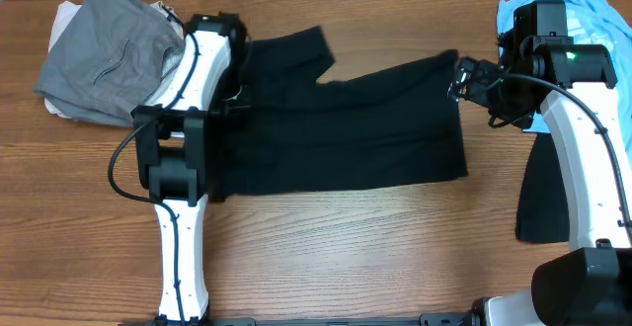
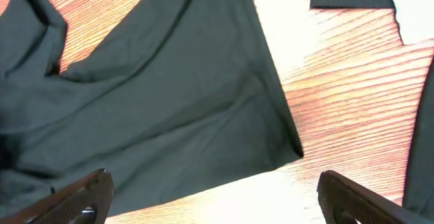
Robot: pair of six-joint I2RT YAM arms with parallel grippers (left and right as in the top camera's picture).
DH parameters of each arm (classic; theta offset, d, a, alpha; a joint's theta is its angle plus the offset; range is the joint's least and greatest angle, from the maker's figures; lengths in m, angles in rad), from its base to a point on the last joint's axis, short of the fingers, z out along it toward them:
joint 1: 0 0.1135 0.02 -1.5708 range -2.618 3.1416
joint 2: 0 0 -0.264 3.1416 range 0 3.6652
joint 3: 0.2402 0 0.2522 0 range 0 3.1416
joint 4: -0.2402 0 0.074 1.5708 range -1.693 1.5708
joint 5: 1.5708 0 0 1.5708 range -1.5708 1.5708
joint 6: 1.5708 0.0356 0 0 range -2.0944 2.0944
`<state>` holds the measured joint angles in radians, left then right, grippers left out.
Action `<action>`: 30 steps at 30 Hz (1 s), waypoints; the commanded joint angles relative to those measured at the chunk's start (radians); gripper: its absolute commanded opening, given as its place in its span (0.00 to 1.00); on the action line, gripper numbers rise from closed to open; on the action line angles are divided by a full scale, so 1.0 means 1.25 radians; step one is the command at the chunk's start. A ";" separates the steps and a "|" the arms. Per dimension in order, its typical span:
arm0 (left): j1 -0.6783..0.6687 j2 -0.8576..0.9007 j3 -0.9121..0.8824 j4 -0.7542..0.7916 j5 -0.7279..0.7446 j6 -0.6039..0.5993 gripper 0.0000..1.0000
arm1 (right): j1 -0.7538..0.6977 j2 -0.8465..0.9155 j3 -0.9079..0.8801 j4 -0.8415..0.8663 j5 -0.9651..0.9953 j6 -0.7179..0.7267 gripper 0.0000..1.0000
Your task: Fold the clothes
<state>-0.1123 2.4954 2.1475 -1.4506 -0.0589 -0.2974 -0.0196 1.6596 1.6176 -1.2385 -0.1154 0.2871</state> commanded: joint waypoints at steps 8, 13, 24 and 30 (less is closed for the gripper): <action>-0.021 -0.102 -0.003 -0.076 -0.015 -0.016 0.04 | -0.003 -0.006 0.018 -0.042 -0.008 -0.007 1.00; -0.021 -0.221 -0.003 -0.070 -0.013 0.005 0.28 | -0.002 -0.006 0.018 -0.034 -0.017 -0.056 1.00; -0.081 -0.301 -0.002 0.302 0.136 0.124 0.59 | -0.002 0.030 0.018 0.051 -0.007 -0.093 1.00; -0.109 -0.142 -0.002 0.584 0.123 0.056 0.65 | -0.002 0.081 0.018 0.024 0.029 -0.096 1.00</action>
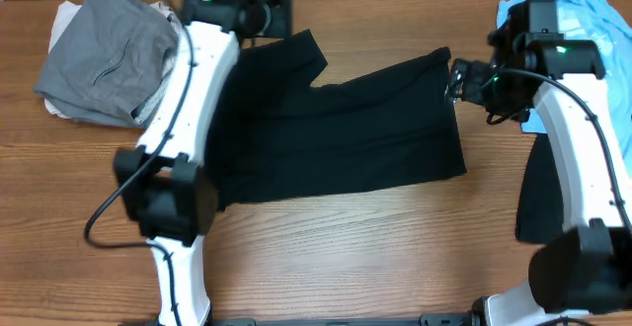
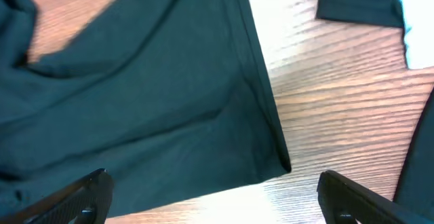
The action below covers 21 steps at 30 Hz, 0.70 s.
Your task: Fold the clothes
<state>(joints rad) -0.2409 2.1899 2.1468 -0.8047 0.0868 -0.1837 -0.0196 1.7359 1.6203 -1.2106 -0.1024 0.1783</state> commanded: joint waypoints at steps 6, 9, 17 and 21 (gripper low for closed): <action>-0.030 0.242 -0.002 0.253 0.023 -0.083 0.70 | -0.002 0.045 0.016 0.035 0.019 -0.009 1.00; -0.042 0.284 -0.002 0.338 0.010 -0.123 0.70 | -0.002 0.048 0.016 0.057 0.019 -0.002 1.00; -0.047 0.344 -0.002 0.374 0.005 -0.150 0.63 | -0.002 0.049 0.016 0.101 0.019 0.003 1.00; -0.047 0.350 -0.002 0.357 0.004 -0.150 0.51 | -0.007 0.049 0.016 0.132 0.019 0.003 1.00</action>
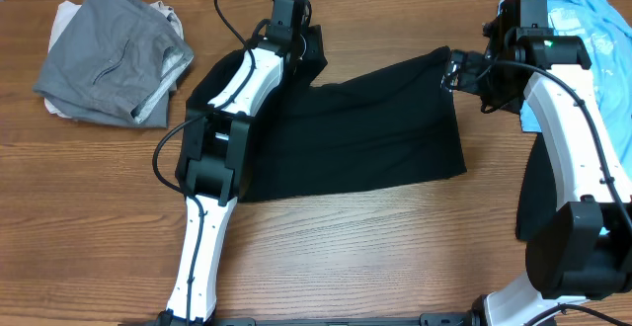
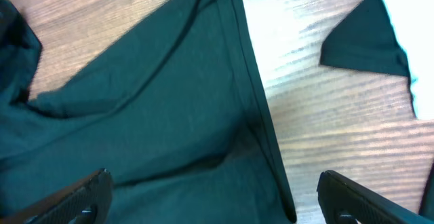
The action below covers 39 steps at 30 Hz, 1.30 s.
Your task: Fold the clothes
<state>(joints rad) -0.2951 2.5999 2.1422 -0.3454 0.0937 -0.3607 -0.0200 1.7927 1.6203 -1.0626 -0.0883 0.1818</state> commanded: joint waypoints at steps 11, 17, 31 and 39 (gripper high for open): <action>0.002 0.005 0.017 -0.057 -0.021 -0.017 0.04 | -0.012 0.003 0.016 0.055 0.007 0.000 0.92; 0.030 -0.075 0.173 -0.234 -0.021 -0.023 0.04 | -0.011 0.005 0.016 0.146 -0.041 0.000 0.92; 0.064 -0.211 0.310 -0.729 -0.173 -0.023 0.04 | -0.005 0.222 0.016 0.351 -0.095 0.000 0.85; 0.105 -0.211 0.310 -0.776 -0.182 -0.053 0.04 | -0.006 0.338 0.016 0.495 -0.035 0.025 0.72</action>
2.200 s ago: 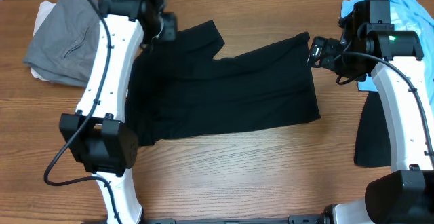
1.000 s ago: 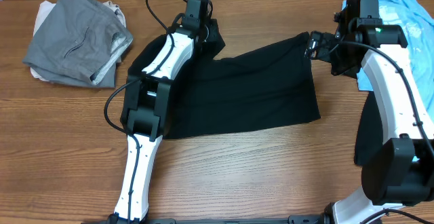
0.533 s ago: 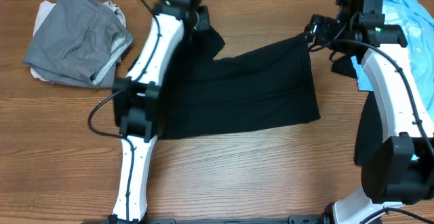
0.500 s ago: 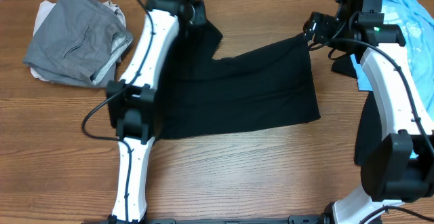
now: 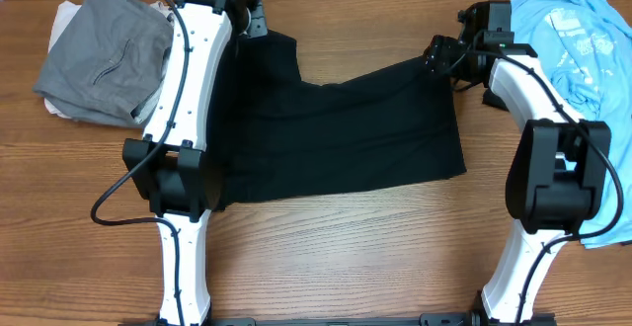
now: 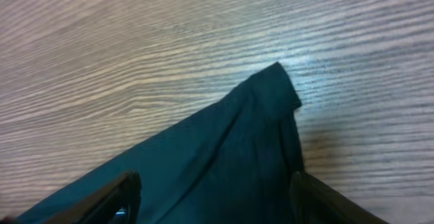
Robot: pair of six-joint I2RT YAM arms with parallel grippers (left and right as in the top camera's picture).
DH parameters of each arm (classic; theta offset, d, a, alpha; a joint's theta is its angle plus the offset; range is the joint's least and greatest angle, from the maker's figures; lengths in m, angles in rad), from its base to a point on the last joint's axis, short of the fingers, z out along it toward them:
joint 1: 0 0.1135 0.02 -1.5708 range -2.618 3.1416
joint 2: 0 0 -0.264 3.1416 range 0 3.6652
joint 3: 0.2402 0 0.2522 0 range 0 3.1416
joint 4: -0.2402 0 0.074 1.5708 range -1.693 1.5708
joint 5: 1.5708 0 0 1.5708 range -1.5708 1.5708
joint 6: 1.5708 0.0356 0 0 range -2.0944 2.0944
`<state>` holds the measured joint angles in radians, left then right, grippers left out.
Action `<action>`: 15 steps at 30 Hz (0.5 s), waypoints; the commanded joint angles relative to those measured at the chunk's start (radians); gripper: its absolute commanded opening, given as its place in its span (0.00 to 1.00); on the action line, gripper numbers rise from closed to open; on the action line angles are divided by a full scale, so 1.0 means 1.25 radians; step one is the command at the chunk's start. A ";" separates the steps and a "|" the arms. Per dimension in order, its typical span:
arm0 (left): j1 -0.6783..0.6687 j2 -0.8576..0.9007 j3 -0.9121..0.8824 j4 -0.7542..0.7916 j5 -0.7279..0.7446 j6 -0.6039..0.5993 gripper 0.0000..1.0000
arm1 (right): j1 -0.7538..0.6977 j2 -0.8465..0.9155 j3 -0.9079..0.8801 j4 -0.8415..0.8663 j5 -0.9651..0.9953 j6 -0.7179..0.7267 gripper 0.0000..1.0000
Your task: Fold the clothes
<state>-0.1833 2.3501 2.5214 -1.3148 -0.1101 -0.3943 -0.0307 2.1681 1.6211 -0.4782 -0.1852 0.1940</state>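
A black garment (image 5: 341, 133) lies spread flat across the middle of the table. My right gripper (image 5: 437, 53) is at its far right corner. In the right wrist view that gripper (image 6: 217, 203) is open and low, with the garment's pointed corner (image 6: 268, 98) between and just ahead of its fingers (image 6: 122, 193). My left gripper (image 5: 253, 17) reaches over the far left corner of the garment. Its jaws are too dark against the cloth to tell open from shut.
A grey folded pile (image 5: 109, 54) lies at the far left. A light blue shirt (image 5: 578, 40) lies at the far right, partly under the right arm. The table's far edge runs just behind both grippers.
My right gripper has moved left and down onto the garment's far right corner, which now fills its view. The left gripper has shifted left from the sleeve to the far left corner.
At first my left arm lay over the garment's left part and the right gripper hung open beside its right edge. The left gripper then stood at the far edge, then over the sleeve. Both grippers are now at the garment's two far corners.
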 commanded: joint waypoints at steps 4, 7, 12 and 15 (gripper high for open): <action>0.022 -0.010 0.006 0.001 -0.027 -0.026 0.04 | 0.003 0.086 0.015 0.081 0.079 0.038 0.67; 0.022 -0.010 0.002 0.009 -0.042 -0.027 0.04 | 0.003 0.116 0.015 0.129 0.087 0.039 0.66; 0.023 -0.010 -0.023 0.016 -0.047 -0.027 0.04 | 0.003 0.135 0.015 0.204 0.121 0.055 0.59; 0.022 -0.010 -0.026 0.020 -0.047 -0.029 0.04 | 0.003 0.135 0.015 0.215 0.121 0.055 0.43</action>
<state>-0.1570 2.3501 2.5004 -1.2942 -0.1474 -0.4141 -0.0303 2.3165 1.6253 -0.2165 -0.0547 0.2504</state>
